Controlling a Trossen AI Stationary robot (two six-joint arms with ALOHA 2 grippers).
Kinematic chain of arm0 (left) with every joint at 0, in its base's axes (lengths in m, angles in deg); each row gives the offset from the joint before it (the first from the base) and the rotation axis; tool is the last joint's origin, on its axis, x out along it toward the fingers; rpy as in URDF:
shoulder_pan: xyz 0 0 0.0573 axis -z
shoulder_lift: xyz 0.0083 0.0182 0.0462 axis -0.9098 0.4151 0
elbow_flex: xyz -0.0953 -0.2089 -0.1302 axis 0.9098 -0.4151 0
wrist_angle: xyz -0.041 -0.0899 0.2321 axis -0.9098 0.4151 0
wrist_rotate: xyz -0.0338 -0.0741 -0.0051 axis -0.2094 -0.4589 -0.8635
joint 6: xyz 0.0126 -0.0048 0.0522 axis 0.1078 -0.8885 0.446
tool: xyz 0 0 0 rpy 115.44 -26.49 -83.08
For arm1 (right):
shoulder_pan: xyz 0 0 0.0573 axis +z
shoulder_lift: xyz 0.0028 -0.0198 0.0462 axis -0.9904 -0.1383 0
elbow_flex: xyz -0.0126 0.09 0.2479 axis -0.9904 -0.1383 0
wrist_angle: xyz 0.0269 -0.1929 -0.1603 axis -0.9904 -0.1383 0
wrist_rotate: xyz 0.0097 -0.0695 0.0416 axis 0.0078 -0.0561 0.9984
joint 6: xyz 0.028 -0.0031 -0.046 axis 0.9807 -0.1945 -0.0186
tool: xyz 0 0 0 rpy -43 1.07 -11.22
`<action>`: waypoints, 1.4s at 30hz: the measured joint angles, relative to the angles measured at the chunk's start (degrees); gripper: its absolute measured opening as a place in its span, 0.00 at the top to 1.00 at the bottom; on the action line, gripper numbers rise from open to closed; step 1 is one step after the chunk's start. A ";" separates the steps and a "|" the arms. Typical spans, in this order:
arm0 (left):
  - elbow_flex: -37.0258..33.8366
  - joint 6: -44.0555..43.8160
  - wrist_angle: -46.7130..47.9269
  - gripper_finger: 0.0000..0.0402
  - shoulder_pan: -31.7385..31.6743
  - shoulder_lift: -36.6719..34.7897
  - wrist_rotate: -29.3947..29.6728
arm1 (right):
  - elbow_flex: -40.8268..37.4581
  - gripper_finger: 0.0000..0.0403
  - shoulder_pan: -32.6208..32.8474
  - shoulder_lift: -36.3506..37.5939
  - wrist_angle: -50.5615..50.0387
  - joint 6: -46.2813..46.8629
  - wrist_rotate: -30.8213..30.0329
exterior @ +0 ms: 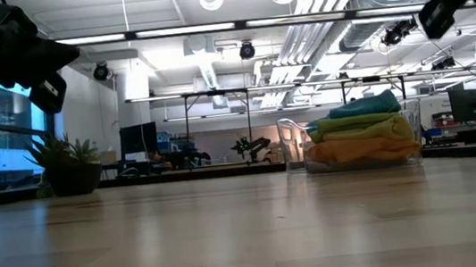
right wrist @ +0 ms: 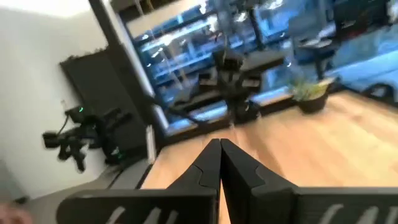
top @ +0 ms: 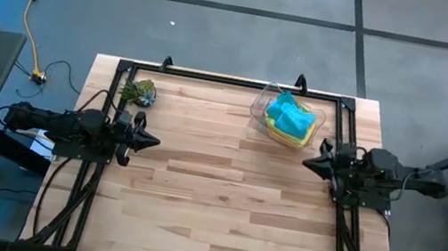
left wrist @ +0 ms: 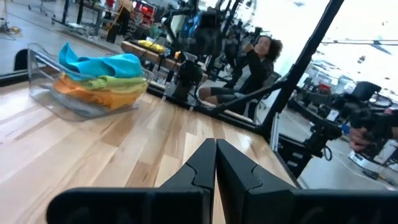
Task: Fold microfiber towels
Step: Return to Home Position
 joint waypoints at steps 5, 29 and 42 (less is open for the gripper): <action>-0.08 -0.02 0.04 0.99 0.02 0.54 0.56 | -8.59 1.00 0.68 2.39 12.57 0.93 0.88; -0.03 -0.02 0.07 0.99 0.02 0.89 1.59 | -11.81 1.00 -1.15 1.50 5.47 -5.38 0.88; -0.03 -0.02 0.08 0.99 0.01 0.89 1.59 | -11.79 1.00 -1.15 1.47 5.38 2.85 0.88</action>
